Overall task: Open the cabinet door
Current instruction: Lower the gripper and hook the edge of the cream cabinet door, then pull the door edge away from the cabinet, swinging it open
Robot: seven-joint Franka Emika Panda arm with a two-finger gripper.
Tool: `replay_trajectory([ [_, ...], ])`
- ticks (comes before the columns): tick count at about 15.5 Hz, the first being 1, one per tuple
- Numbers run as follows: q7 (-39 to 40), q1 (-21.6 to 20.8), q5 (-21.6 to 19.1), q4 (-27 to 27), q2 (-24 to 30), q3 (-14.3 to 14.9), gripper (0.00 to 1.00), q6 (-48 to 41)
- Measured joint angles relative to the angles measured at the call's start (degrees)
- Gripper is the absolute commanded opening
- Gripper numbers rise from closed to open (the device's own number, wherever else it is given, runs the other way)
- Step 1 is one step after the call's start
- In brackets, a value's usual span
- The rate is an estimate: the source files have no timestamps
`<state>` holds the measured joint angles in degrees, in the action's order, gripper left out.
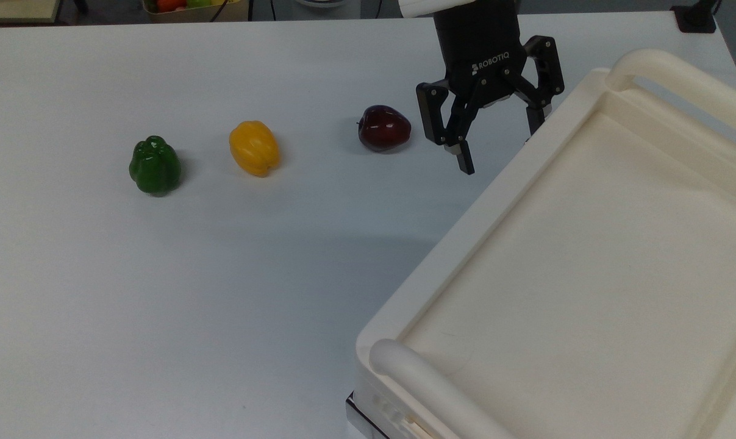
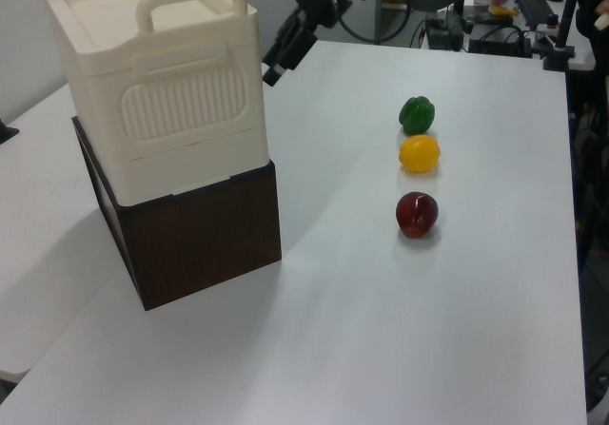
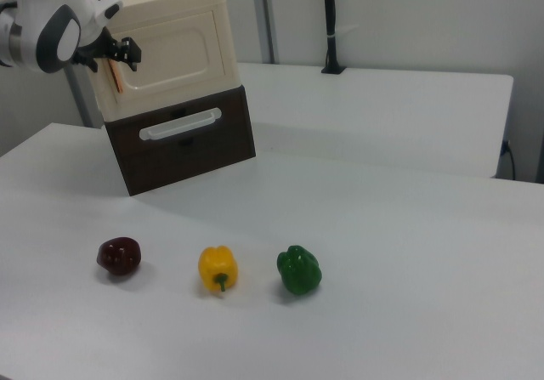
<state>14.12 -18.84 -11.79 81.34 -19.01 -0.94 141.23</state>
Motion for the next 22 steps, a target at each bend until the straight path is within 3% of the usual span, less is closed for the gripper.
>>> replay_trajectory([
  [5,0.12,-0.4,1.11,-1.1,-0.93,-0.06,0.03,1.07],
  [6,0.12,-0.79,1.29,-1.1,-0.98,-0.07,0.0,1.07],
  [14,0.15,-1.37,2.61,-1.08,-1.06,0.06,0.0,1.3],
  [19,0.14,-0.8,2.54,1.69,1.03,0.11,0.0,0.95],
  [22,0.79,0.83,2.5,2.89,3.58,0.27,0.0,-4.81],
])
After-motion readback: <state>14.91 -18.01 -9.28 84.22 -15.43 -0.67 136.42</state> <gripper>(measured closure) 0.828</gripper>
